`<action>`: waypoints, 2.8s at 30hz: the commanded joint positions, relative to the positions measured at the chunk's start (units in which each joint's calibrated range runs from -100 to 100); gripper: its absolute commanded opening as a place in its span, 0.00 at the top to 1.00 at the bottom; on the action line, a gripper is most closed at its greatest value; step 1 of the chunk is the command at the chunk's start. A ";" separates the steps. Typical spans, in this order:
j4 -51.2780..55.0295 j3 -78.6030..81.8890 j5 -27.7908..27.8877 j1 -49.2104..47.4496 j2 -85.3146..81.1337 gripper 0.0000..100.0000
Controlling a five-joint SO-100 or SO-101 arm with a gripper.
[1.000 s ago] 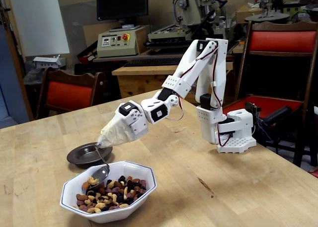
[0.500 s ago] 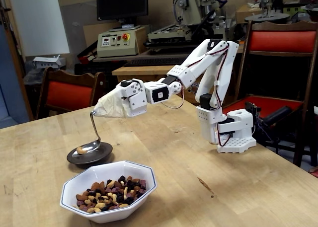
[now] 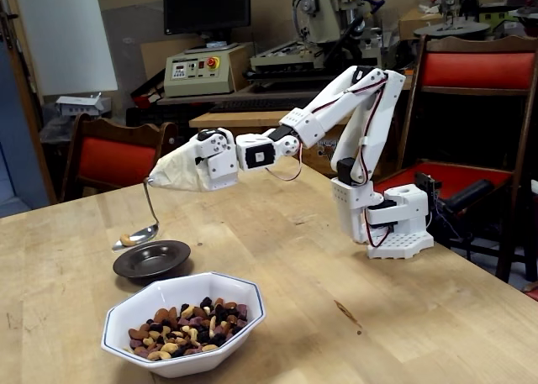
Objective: Use spoon to take food
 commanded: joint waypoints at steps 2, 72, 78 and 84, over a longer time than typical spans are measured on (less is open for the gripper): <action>0.07 -0.83 -0.10 3.76 -2.68 0.95; 0.15 -0.83 2.15 25.54 13.58 0.96; 0.15 -0.83 6.06 25.46 13.66 0.96; 0.15 -0.83 7.33 25.39 12.98 0.96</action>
